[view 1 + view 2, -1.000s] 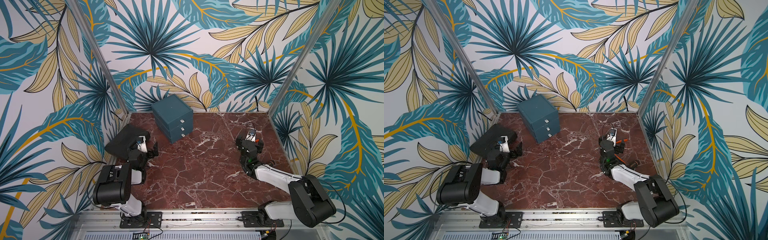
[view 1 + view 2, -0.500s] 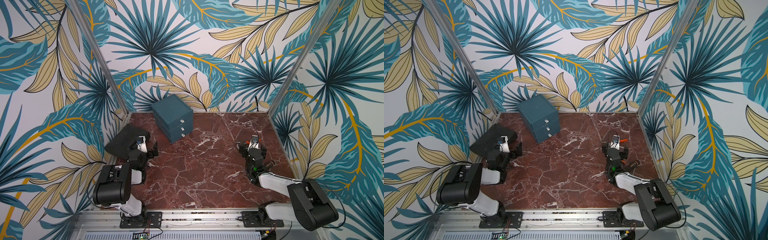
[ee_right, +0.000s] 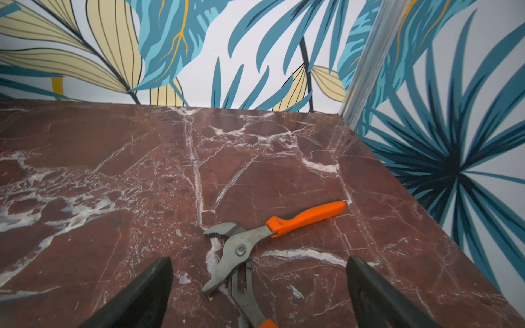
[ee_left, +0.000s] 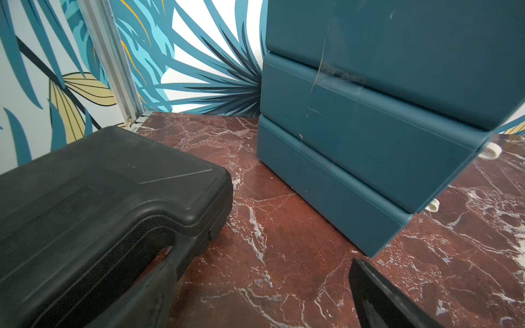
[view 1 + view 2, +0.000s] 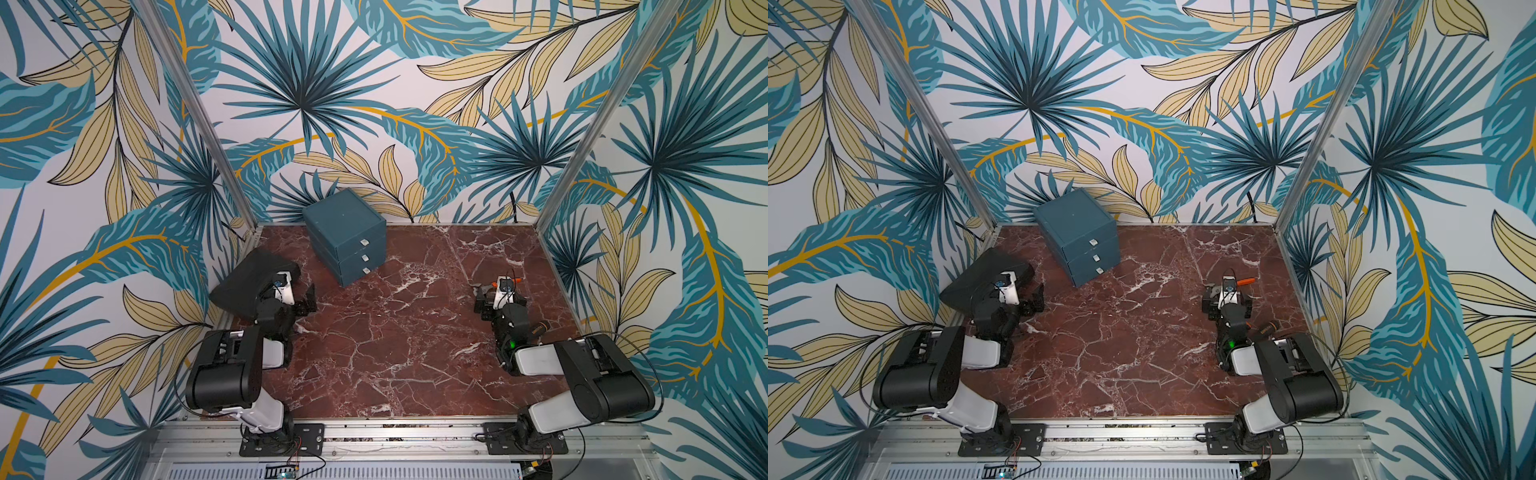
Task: Please place the pencils in the drawer according to their color
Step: Reset both arms
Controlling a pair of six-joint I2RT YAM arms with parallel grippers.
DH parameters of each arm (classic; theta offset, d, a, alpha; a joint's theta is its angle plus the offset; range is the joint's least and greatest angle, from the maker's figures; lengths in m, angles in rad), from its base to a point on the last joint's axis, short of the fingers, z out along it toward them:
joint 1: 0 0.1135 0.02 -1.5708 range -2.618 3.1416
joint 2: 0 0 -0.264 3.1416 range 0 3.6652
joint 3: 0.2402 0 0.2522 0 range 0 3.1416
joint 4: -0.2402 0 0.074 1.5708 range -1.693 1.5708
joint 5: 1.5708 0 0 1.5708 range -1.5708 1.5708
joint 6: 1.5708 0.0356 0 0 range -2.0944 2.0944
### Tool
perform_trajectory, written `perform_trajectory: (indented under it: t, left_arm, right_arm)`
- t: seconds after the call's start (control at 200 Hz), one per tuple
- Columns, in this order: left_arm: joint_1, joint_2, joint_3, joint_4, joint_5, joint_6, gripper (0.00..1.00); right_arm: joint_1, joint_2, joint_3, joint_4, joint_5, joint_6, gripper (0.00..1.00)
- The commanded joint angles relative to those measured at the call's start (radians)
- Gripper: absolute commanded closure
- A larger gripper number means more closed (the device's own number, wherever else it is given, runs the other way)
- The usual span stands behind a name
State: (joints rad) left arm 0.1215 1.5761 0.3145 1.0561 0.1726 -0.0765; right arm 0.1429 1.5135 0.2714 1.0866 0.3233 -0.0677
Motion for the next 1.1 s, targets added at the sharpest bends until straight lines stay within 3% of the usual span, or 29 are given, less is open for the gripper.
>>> perform_trajectory:
  t: [0.0, 0.08, 0.22, 1.097]
  left_arm:
    - [-0.002, -0.005, 0.023, -0.014, -0.001, 0.012, 0.0]
    - [-0.004, -0.005, 0.027, -0.022, 0.01, 0.017, 0.0]
    - [-0.006, -0.005, 0.037, -0.041, 0.042, 0.033, 0.0]
    - [-0.009, -0.006, 0.038, -0.044, 0.041, 0.036, 0.0]
  right_arm:
    - [-0.015, -0.015, 0.01, -0.001, -0.119, -0.003, 0.0]
    - [-0.021, -0.013, 0.025, -0.027, -0.123, 0.001, 0.01]
    - [-0.07, -0.01, 0.134, -0.229, -0.082, 0.088, 0.01]
    - [-0.075, -0.006, 0.134, -0.223, -0.089, 0.088, 0.01]
